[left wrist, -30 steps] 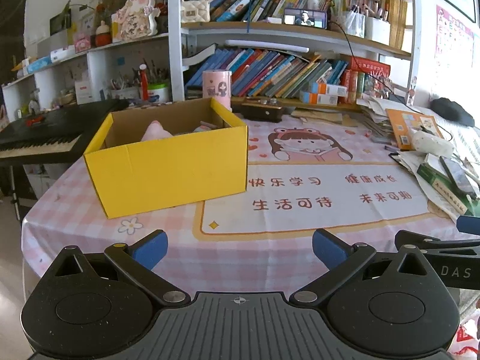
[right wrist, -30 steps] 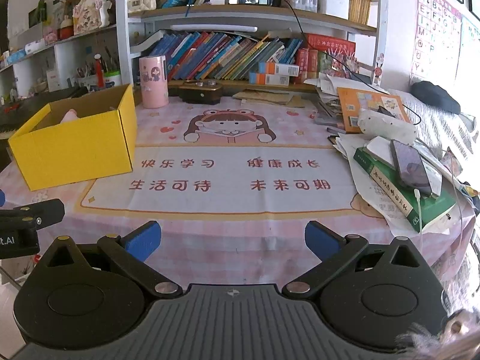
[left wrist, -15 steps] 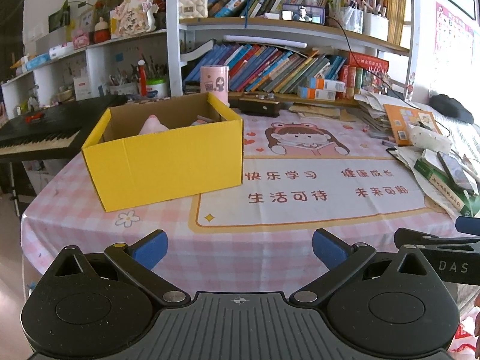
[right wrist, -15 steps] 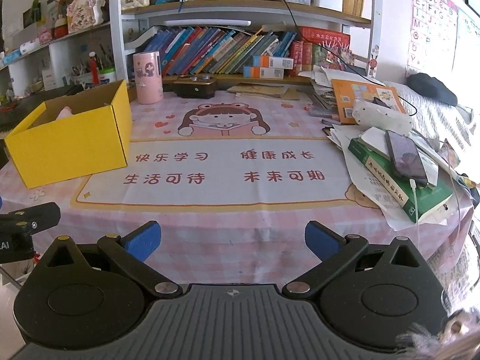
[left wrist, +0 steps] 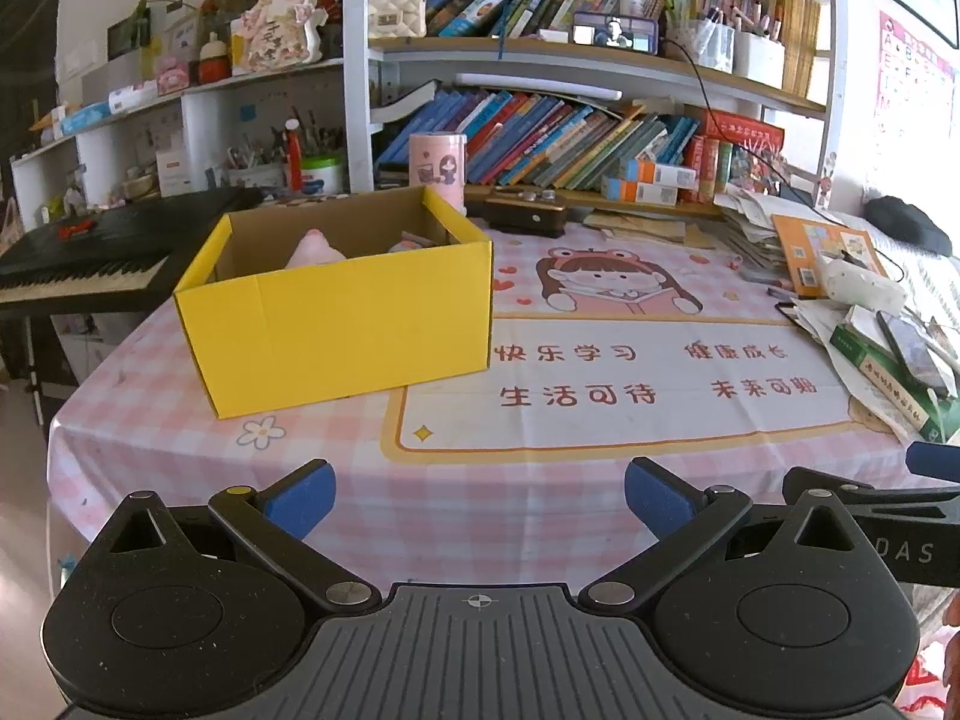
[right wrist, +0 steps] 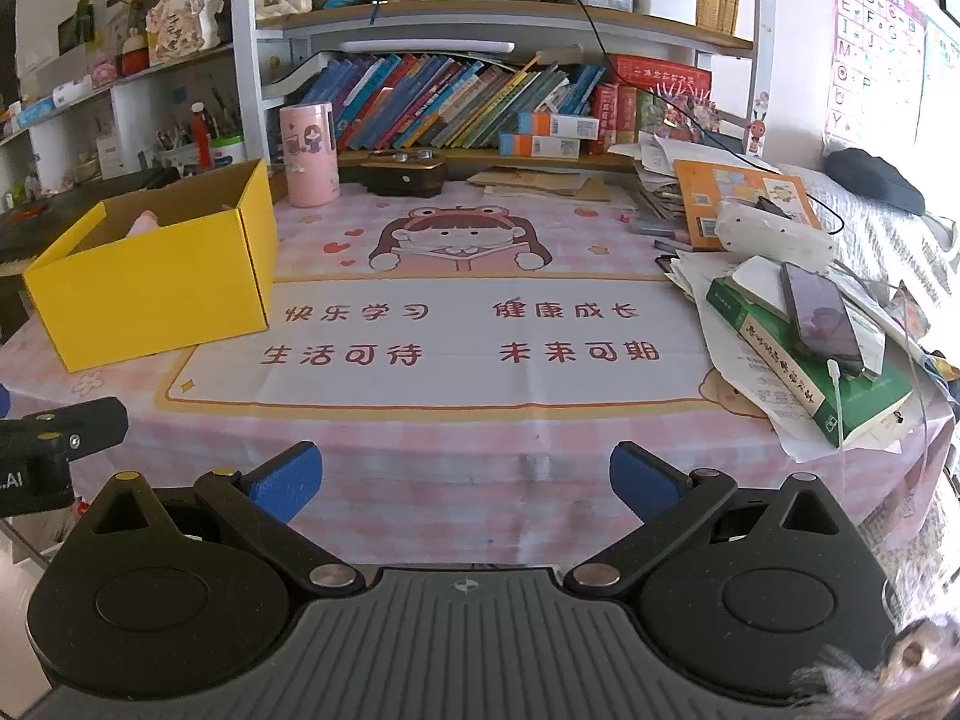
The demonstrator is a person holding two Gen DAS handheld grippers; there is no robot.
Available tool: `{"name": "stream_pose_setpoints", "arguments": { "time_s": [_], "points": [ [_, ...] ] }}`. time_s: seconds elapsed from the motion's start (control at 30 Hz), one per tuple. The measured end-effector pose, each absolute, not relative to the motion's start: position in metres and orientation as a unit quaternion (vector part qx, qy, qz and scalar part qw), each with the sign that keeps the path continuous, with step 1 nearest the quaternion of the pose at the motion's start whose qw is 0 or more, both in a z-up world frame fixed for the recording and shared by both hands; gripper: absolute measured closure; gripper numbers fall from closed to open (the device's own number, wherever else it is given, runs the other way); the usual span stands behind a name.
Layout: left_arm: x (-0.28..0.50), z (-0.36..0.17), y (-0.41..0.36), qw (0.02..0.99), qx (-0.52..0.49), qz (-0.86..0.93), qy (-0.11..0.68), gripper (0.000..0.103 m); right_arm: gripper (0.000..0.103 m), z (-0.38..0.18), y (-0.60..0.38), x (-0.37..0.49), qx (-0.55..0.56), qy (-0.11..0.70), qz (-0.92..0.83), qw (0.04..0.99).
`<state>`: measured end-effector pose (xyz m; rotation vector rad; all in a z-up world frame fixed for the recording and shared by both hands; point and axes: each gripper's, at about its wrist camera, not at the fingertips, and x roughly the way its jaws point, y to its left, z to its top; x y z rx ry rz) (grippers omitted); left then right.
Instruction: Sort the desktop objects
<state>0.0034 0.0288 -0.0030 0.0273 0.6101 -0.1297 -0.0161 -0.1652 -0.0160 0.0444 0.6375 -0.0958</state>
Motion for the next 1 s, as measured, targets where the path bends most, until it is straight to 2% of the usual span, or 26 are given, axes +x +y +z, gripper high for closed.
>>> {"name": "stream_pose_setpoints", "arguments": {
  "time_s": [1.0],
  "points": [
    [0.0053,-0.0066,0.0271,0.946,-0.001,-0.077,0.315,0.000,0.000,-0.0195,-0.1615,-0.0176,0.021,0.317,-0.046,0.947]
  ]
}}
